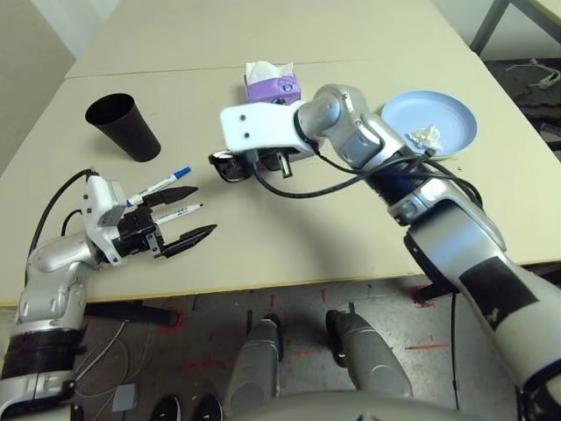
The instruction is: Organize and tidy the items on the table.
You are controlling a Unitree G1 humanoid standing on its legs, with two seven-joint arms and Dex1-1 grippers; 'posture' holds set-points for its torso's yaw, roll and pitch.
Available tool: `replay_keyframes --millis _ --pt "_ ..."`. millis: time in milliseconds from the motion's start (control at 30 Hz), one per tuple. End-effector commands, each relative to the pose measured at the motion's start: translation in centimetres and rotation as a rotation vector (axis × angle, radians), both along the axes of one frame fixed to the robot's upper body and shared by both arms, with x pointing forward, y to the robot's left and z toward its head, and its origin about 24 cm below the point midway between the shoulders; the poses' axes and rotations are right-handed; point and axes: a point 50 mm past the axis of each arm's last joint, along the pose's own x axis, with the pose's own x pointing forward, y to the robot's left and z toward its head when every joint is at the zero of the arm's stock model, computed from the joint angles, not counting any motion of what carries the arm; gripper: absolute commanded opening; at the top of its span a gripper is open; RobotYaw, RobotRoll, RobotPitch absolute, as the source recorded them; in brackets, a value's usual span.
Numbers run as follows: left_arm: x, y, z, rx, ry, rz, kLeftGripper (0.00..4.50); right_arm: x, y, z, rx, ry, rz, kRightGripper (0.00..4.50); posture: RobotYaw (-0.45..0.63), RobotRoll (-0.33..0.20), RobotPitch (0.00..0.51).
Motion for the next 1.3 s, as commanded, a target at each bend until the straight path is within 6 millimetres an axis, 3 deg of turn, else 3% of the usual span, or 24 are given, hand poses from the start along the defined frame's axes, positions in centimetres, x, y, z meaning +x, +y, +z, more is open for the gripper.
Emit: replay_keyframes --millis 33,333,500,733,1067,1300 --pt "-0.3 -0.3 -0.4 0.001 0.009 0.025 4.5 0.5 0.3 -0.4 0.044 -0.026 -0.018 0.19 -0.13 0.0 0.206" --pt "-0.3 -0.6 0.0 0.007 -0.013 0.03 4.5 2.7 -1.2 -3.2 0.049 -0.119 -0.142 0.19 -0.11 0.0 0.204" --pt "-0.5 -0.8 -0.3 0.014 0.0 0.01 4.5 3.3 -1.9 -3.7 0.08 -0.179 -0.2 0.19 -0.12 0.0 0.201" --pt "-0.4 -1.0 -0.1 -0.001 -0.012 0.003 4.5 3.7 -2.3 -4.0 0.065 -0.218 -0.224 0.18 -0.11 0.0 0.198" --pt "-0.4 -1.4 0.1 -0.015 -0.034 -0.018 4.5 3.6 -3.1 -6.4 -0.01 -0.168 -0.239 0.15 -0.1 0.0 0.194" --pt "-0.3 -1.7 0.3 -0.019 -0.047 -0.028 4.5 3.6 -3.1 -6.9 -0.02 -0.158 -0.26 0.15 -0.1 0.0 0.193"
